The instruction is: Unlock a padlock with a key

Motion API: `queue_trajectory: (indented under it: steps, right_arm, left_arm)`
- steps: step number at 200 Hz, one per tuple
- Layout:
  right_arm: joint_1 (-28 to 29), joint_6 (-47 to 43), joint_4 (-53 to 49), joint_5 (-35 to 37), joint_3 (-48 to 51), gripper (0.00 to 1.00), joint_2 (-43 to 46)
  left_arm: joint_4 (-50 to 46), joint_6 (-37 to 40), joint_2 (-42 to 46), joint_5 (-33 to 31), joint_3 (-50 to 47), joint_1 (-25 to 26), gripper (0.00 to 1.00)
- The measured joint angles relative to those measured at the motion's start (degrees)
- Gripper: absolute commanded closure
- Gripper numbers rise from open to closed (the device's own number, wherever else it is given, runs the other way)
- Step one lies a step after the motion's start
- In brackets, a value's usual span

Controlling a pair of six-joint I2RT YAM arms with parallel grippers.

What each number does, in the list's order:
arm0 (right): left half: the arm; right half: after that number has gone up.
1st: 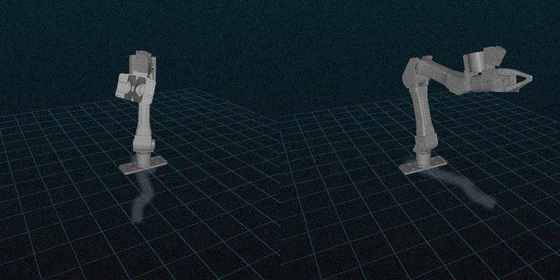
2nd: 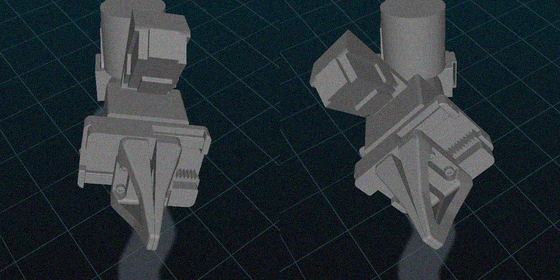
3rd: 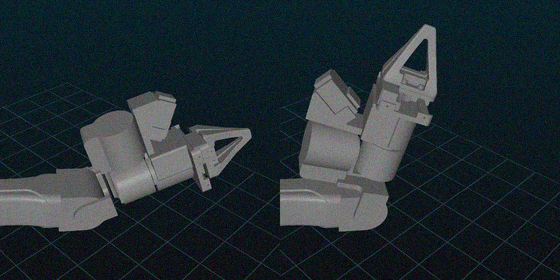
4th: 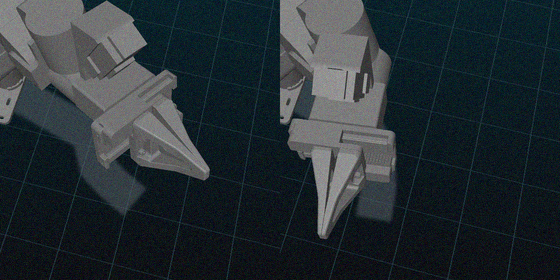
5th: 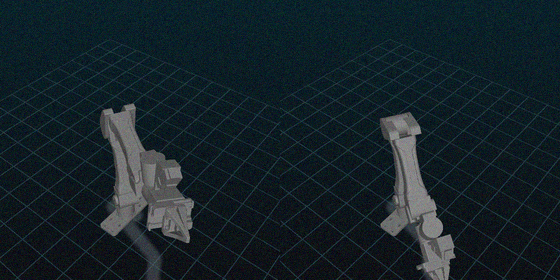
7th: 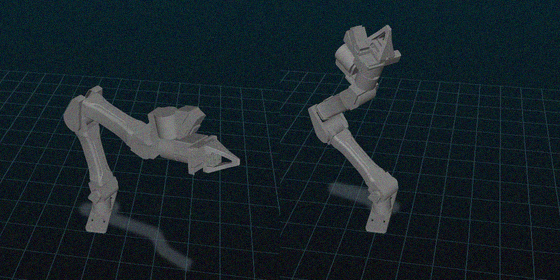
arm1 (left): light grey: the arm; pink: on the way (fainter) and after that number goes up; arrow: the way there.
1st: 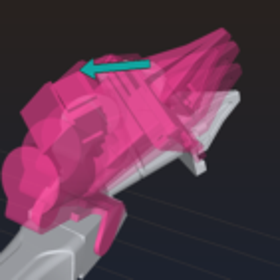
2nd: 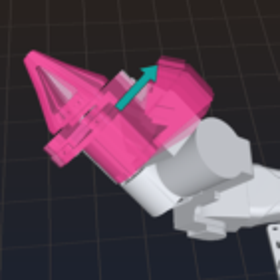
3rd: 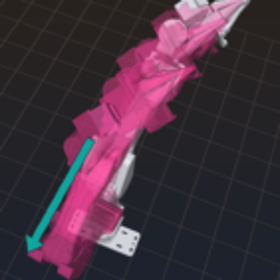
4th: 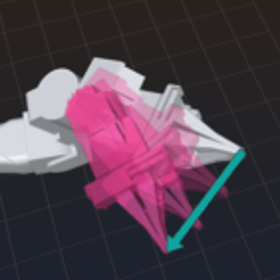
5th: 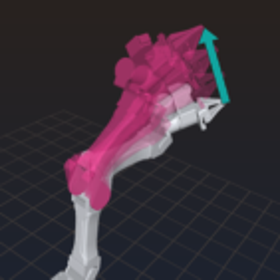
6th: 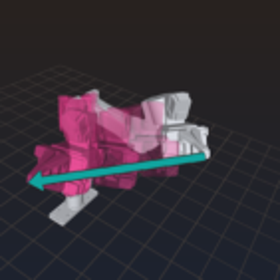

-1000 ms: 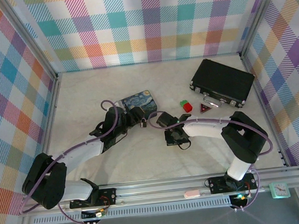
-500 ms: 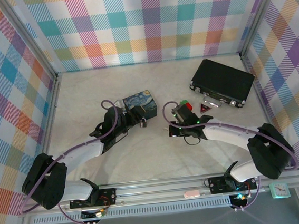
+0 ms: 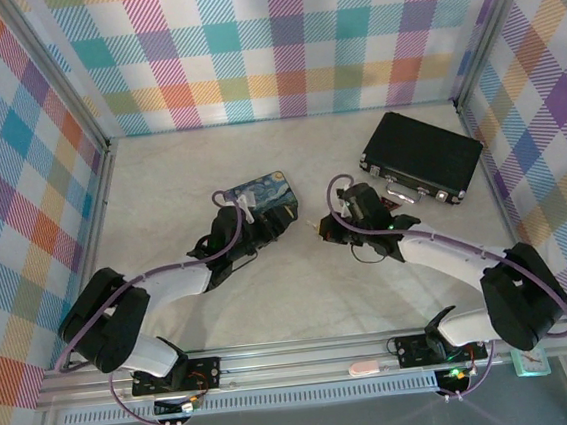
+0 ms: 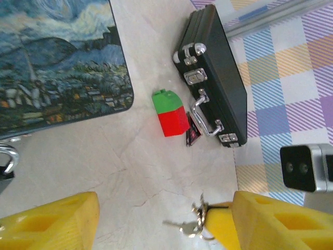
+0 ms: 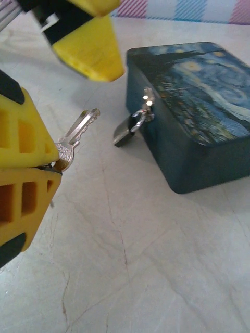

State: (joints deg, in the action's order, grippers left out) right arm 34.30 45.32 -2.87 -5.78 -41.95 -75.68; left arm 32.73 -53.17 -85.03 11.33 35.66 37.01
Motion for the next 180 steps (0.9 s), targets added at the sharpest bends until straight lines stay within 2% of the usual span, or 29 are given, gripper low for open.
queue_trajectory:
  steps: [28, 48, 99, 146, 180]
  right_arm:
    - [-1.42, 4.5, -0.37, 0.61, -1.57, 1.0, 1.64]
    - [-1.73, 6.67, 1.33, 1.22, -2.14, 1.0, 3.15]
    - [-1.73, 8.24, 11.41, 2.67, -0.59, 1.0, 4.24]
    - [-1.73, 6.71, 20.92, -0.35, 0.31, 1.0, 4.07]
    - [-1.73, 6.12, 27.8, -3.08, 1.16, 1.0, 2.32]
  left_arm:
    - [3.91, -1.84, -1.73, 0.59, 0.07, 0.22, 0.28]
    - [5.44, -7.19, -2.99, -0.79, 0.31, 0.83, 0.27]
    - [7.98, -25.59, -7.5, -5.27, 1.25, 1.25, 0.35]
    - [9.81, -36.96, -9.73, -5.86, 6.8, 1.27, 0.39]
    - [13.22, -44.3, -12.52, -4.76, 9.31, 1.4, 0.49]
